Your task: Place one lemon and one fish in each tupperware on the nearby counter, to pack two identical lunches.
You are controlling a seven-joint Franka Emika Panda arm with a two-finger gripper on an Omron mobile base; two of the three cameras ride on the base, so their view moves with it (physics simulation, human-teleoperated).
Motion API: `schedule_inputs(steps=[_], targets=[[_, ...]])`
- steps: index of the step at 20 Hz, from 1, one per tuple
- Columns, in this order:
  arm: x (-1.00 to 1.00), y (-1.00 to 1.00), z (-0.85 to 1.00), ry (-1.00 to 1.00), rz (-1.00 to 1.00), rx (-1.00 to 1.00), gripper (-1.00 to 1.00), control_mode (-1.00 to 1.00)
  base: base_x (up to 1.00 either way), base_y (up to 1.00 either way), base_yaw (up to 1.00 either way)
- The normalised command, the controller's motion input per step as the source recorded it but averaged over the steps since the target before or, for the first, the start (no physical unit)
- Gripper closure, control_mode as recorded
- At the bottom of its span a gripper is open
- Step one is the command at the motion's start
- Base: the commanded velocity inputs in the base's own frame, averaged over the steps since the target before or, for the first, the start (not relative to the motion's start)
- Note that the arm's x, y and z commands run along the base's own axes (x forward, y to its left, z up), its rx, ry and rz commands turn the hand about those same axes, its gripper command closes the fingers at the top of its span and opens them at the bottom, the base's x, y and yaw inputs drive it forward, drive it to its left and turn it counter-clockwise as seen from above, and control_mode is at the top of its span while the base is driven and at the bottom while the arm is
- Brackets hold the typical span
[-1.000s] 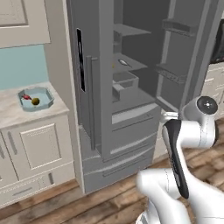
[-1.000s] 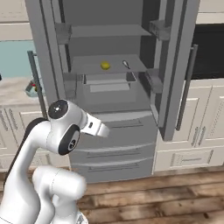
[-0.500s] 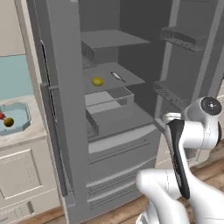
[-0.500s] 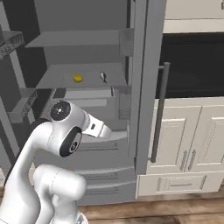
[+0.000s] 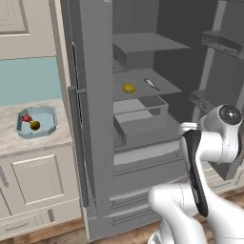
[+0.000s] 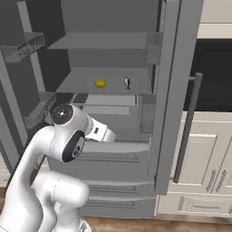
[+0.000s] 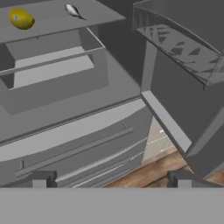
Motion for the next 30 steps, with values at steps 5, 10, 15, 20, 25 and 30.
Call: schedule_inputs(steps=[5,10,15,20,25,30], targets=[[0.00,0.00,0.00,0.00,0.00,0.00,-1.00,1.00,0.15,0.00,0.08],[0.00,0.00,0.00,0.00,0.00,0.00,-1.00,1.00,0.43,-0.06,0.39],[0.00,0.00,0.00,0.00,0.00,0.00,-1.00,1.00,0.57,-0.45,0.31],[0.00,0.00,0.00,0.00,0.00,0.00,-1.00,1.00,0.96,-0.26,0.02],[0.00,0.00,0.00,0.00,0.00,0.00,-1.00,1.00,0.89,-0.10,0.04],[0.21,-0.05,0.47,0.10,0.11,0.07,-1.00,-1.00,0.14,-0.02,0.02]])
